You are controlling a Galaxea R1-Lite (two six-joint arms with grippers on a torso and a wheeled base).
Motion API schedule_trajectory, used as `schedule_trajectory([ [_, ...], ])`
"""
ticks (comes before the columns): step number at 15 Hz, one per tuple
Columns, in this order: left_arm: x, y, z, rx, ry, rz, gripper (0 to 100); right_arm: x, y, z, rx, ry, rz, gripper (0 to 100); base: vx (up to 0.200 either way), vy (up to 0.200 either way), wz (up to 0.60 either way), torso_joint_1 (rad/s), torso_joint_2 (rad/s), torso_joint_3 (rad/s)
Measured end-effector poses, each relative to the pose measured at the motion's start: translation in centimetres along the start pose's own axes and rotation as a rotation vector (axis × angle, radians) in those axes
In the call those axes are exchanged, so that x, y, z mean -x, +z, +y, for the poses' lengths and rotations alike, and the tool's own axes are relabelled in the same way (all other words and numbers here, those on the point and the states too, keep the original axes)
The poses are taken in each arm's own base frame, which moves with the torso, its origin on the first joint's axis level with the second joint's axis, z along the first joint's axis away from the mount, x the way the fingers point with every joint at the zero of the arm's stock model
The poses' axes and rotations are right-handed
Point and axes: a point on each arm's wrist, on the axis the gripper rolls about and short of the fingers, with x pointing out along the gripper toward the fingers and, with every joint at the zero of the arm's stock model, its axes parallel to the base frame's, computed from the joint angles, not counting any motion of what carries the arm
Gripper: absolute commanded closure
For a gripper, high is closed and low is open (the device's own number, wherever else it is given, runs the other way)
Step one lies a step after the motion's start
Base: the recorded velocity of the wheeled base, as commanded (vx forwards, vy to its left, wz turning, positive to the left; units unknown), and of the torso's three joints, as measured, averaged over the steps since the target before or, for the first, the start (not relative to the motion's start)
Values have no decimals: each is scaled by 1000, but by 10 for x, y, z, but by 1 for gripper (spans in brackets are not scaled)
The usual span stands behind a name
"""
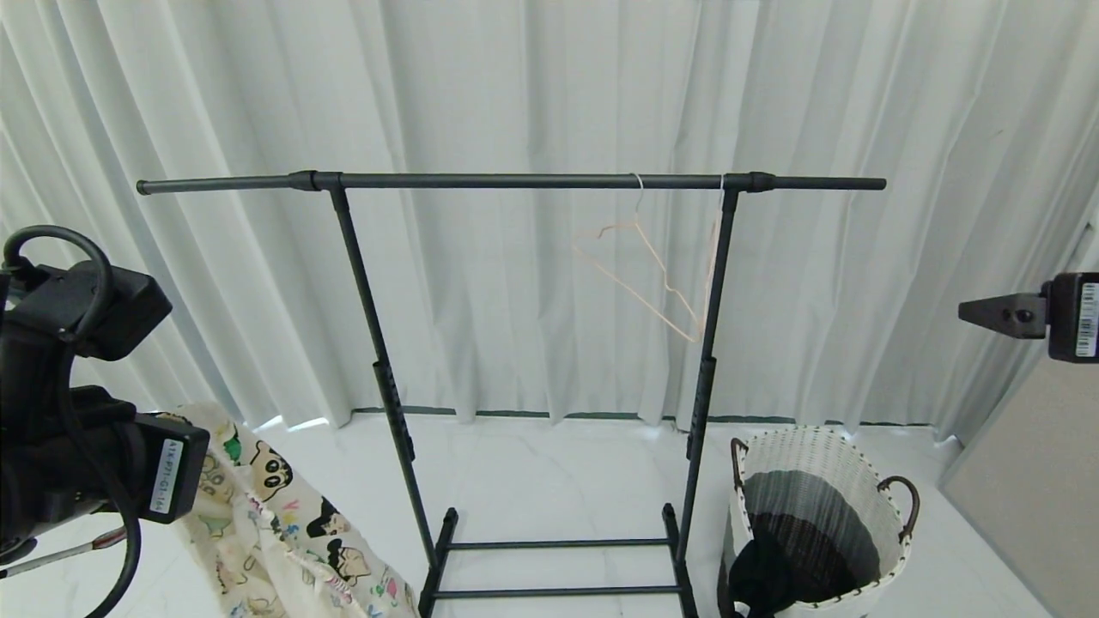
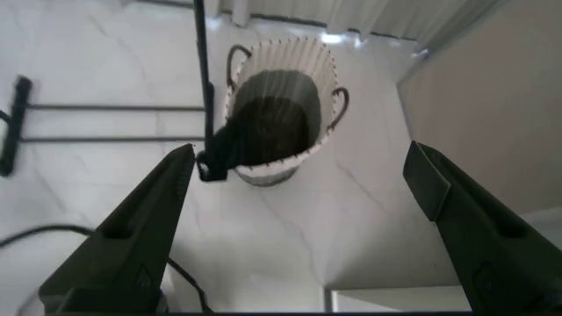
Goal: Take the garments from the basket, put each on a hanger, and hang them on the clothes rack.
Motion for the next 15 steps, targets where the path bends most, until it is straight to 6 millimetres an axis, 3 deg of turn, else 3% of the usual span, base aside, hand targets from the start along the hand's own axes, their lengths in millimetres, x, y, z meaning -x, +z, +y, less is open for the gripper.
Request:
schedule_trajectory([
  [3,2,0,0,-1,-4,-6,100,-8,3,5,-8,46,-5,0,200,200,0,-4,-6,-1],
  [12,4,1,-4,-14,-25,-22,100,-22,3,4,8,11,2,0,0,0,0,0,0,0],
  [15,4,1,-4,-15,-28,-23,100,-22,3,4,14,9,5,0,0,-200,0,-2,5,2],
])
